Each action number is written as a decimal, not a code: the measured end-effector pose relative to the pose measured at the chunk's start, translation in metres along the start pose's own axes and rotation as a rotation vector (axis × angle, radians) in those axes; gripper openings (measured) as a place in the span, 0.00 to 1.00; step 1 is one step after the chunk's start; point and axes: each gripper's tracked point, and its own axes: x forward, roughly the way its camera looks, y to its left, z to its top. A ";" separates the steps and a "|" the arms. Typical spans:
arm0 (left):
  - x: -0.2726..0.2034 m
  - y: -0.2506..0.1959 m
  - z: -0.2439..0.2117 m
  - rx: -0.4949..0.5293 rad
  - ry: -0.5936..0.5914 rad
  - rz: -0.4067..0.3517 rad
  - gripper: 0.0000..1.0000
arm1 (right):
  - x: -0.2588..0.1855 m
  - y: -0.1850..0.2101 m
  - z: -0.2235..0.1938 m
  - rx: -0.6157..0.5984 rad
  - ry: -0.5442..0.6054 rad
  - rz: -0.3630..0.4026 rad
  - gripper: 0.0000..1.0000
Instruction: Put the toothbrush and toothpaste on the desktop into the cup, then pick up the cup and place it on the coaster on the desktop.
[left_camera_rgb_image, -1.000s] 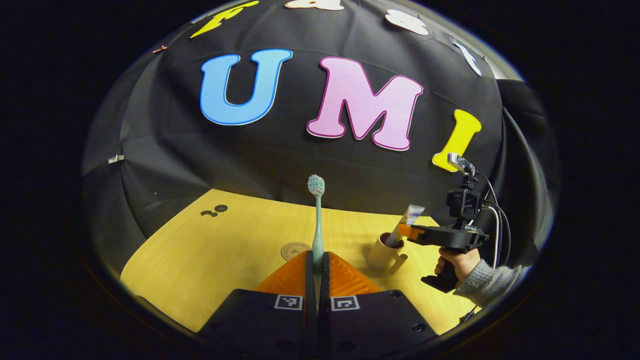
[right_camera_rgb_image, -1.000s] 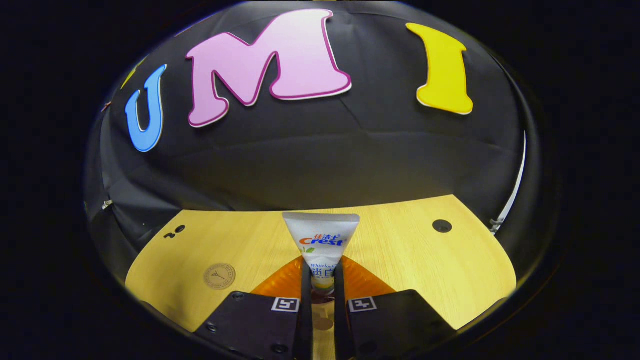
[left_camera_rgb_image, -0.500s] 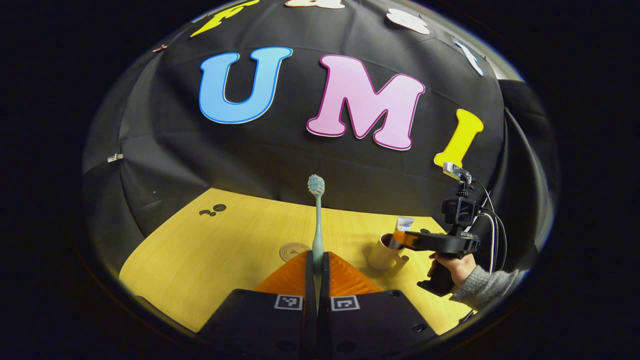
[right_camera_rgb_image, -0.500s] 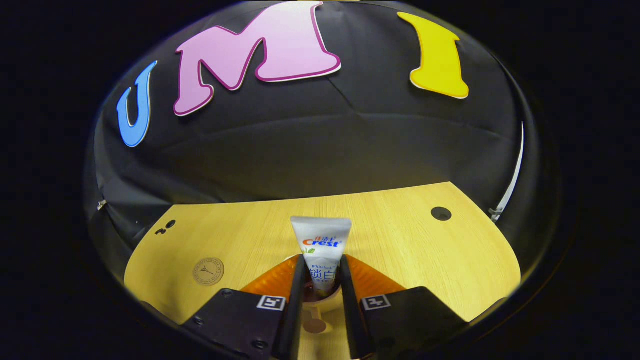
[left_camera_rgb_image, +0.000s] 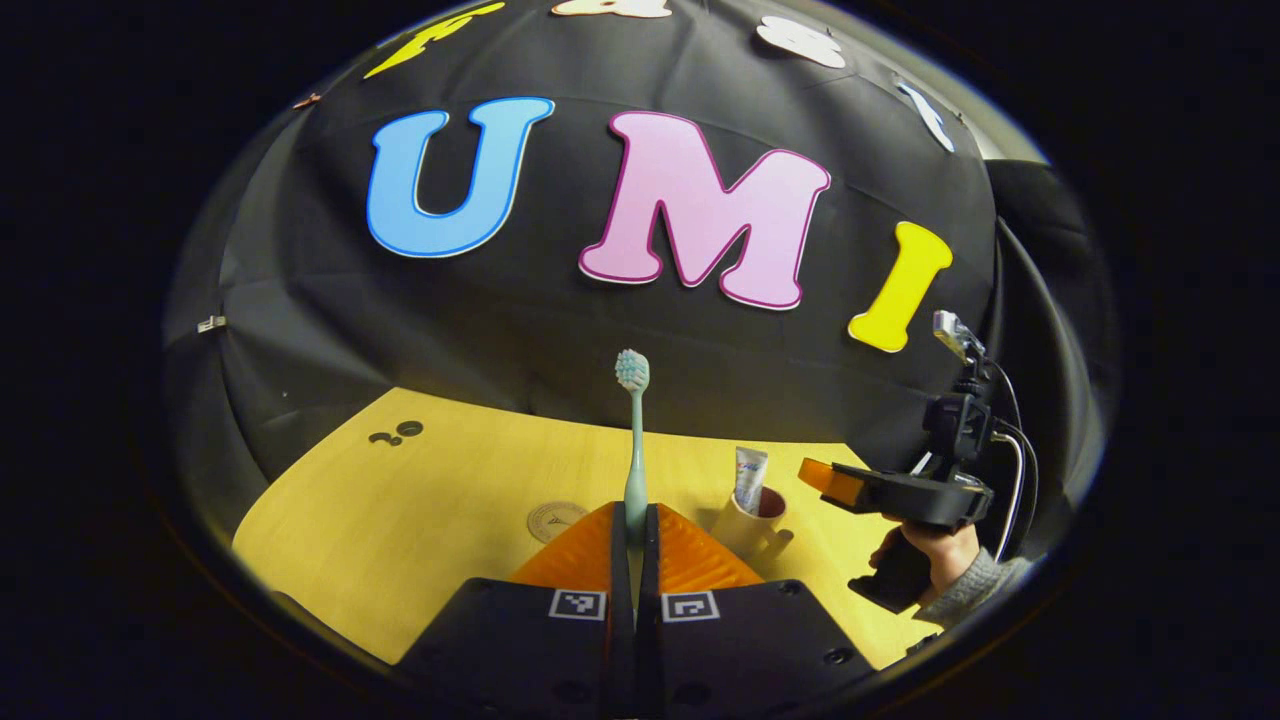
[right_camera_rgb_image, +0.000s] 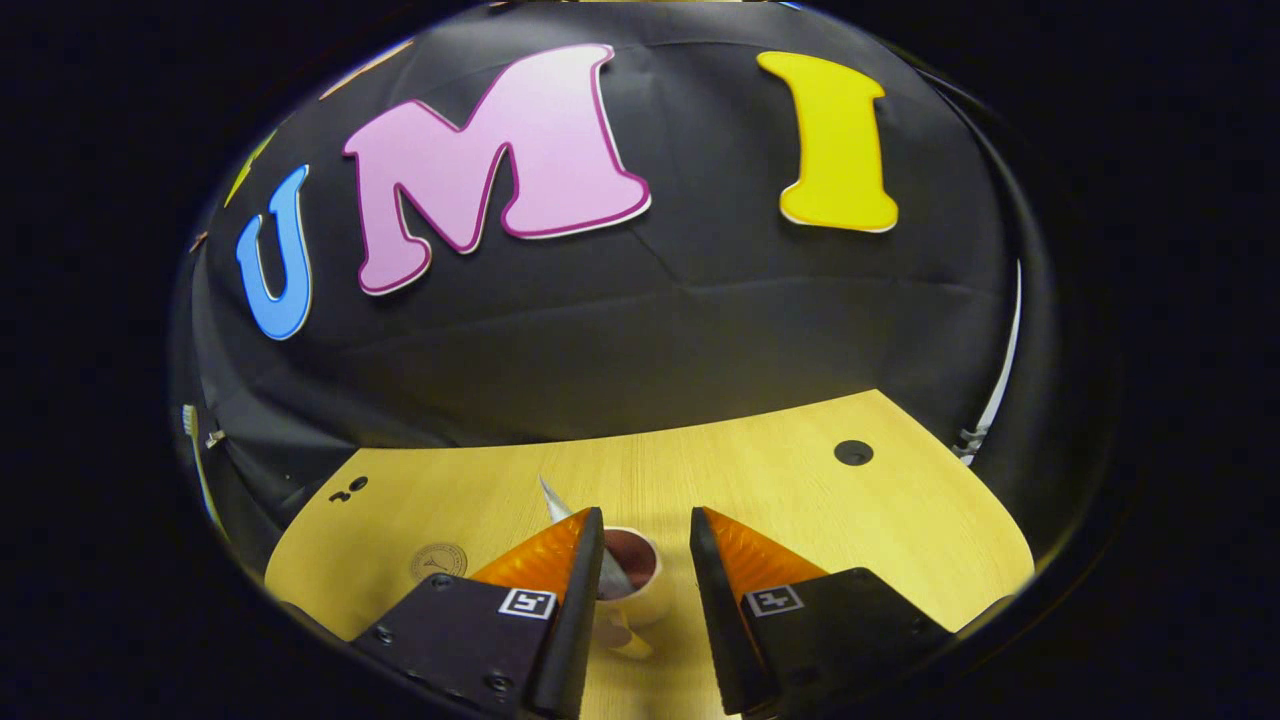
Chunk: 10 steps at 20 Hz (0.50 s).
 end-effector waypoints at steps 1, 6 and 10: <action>0.005 -0.006 0.004 0.003 -0.008 -0.011 0.06 | -0.008 -0.004 0.002 0.010 -0.008 0.000 0.57; 0.033 -0.047 0.019 -0.008 -0.050 -0.088 0.06 | -0.049 -0.036 0.007 0.022 -0.036 -0.030 0.66; 0.065 -0.079 0.026 -0.033 -0.080 -0.147 0.06 | -0.070 -0.061 -0.003 0.017 -0.033 -0.059 0.68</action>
